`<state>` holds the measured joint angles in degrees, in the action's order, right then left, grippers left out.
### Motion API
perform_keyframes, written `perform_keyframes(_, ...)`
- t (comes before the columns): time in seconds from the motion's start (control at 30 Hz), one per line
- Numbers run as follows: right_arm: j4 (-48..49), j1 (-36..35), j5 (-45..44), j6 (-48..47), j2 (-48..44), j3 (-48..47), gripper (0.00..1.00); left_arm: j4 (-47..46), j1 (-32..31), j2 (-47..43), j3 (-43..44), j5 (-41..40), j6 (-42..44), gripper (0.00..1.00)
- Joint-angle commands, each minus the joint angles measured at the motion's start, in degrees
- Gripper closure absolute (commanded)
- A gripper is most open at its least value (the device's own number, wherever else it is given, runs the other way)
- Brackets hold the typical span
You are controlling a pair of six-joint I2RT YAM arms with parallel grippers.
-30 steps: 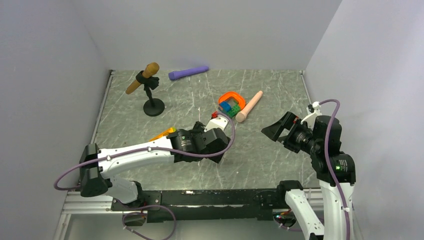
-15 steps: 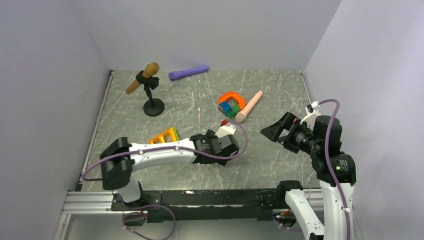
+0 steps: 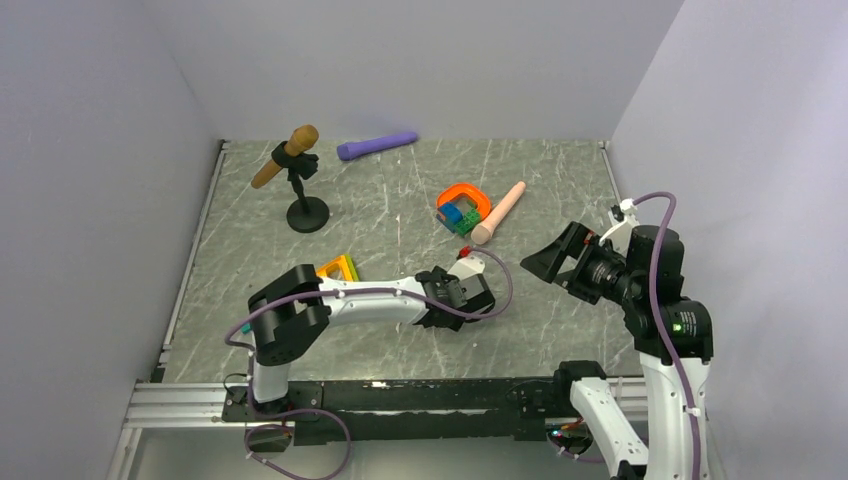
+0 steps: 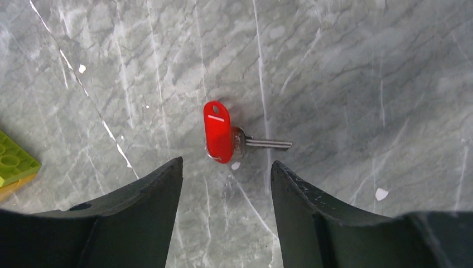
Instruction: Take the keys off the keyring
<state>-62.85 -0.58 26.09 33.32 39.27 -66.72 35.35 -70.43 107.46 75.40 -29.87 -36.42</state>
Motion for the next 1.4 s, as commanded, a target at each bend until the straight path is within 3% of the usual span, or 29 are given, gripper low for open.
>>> perform_keyframes(0.0, -2.7, 0.9, -0.2, -2.9, 1.0, -3.3, 0.00, -2.9, 0.8, 1.5, 2.7, -2.0, 0.1, 0.37)
perform_keyframes(0.13, -3.8, 0.9, -1.0, -4.4, 1.8, -4.8, 0.00, -1.4, 2.4, 3.3, 4.0, -2.5, -1.2, 0.44)
perform_keyframes(0.5, -2.6, 0.9, -0.3, -6.2, 3.4, -6.1, 0.00, 0.0, 4.3, 7.2, 6.8, -2.3, -0.6, 0.49)
perform_keyframes(0.73, -1.6, 0.9, 0.0, -6.3, 4.1, -6.2, 0.00, 0.8, 5.0, 8.2, 7.2, -1.5, -0.4, 0.70)
perform_keyframes(0.97, -0.9, 0.9, 0.5, -6.3, 4.5, -5.8, 0.00, 1.2, 5.0, 6.9, 7.5, -1.6, -0.1, 1.00)
perform_keyframes(1.37, 2.2, 0.9, 5.2, -2.0, 5.2, -7.1, 0.00, 6.9, 5.1, -5.5, 8.4, -6.5, -1.0, 1.00)
